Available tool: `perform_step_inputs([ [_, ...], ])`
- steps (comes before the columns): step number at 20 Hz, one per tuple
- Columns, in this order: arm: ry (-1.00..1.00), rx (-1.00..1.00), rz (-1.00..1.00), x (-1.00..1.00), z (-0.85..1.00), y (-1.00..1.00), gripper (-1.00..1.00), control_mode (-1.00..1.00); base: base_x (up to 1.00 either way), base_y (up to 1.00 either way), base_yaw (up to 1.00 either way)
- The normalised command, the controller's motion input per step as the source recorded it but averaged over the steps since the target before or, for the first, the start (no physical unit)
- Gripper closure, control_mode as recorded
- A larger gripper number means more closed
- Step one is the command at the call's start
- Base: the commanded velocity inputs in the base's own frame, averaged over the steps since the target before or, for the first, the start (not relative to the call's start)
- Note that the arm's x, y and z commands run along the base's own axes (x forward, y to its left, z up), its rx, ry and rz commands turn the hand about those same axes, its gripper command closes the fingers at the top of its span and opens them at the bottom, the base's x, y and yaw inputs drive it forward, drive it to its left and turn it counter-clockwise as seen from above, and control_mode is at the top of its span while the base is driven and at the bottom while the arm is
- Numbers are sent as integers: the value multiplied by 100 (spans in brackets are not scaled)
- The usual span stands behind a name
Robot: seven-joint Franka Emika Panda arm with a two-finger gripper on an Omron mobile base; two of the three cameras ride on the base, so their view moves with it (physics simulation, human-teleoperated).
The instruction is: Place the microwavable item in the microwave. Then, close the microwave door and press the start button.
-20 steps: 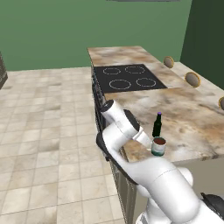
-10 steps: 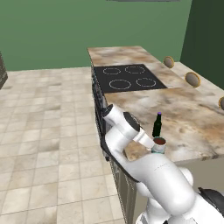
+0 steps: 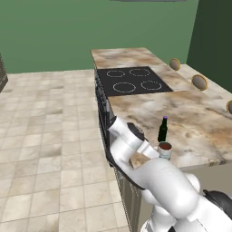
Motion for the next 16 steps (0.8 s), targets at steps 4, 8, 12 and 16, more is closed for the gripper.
perform_step_inputs([
  [4, -4, 0, 0, 1, -5, -24, -100, -100, 0, 0, 0],
  [8, -2, 0, 0, 20, 0, -11, -100, -100, 0, 0, 0],
  [12, 0, 0, 0, 25, -5, -3, -100, -100, 0, 0, 0],
  [16, 0, 0, 0, 35, -21, 0, -100, -100, 0, 0, 0],
])
